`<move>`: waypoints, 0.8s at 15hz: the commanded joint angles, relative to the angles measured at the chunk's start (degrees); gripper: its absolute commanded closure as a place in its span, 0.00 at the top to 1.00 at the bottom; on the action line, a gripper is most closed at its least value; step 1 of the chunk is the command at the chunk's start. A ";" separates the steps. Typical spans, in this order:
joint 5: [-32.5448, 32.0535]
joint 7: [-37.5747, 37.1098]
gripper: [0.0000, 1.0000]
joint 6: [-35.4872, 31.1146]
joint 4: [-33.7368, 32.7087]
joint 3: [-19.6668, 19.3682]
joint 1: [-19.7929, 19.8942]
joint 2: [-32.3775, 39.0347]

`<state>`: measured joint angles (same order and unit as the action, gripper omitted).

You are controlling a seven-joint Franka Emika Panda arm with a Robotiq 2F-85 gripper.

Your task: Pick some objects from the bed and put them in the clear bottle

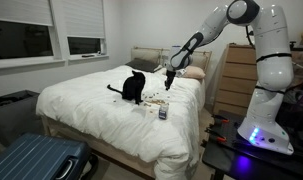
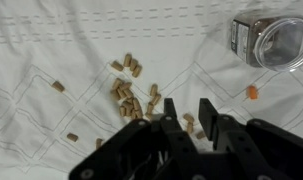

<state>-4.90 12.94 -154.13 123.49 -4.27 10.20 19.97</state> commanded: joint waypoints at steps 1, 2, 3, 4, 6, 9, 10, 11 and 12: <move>0.30 -0.20 0.60 -0.45 0.50 -0.20 -0.25 -0.52; 0.12 -0.47 0.66 -0.57 0.89 -0.33 -0.38 -0.84; 0.09 -0.58 0.74 -0.86 1.52 -0.38 -0.42 -1.31; 0.03 -0.86 0.81 -1.15 2.05 -0.47 -0.51 -1.65; -0.39 -1.60 0.96 -2.11 3.26 -0.85 -0.83 -2.29; -0.94 -3.34 1.00 -3.45 5.39 -1.56 -1.31 -3.38; -1.21 -3.86 1.00 -4.03 6.20 -1.82 -1.46 -3.77; -1.28 -4.55 1.00 -4.17 7.11 -2.06 -1.62 -4.32; -1.38 -5.14 1.00 -4.52 7.74 -2.30 -1.77 -4.72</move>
<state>-5.24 10.68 -157.00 127.03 -5.01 9.73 18.81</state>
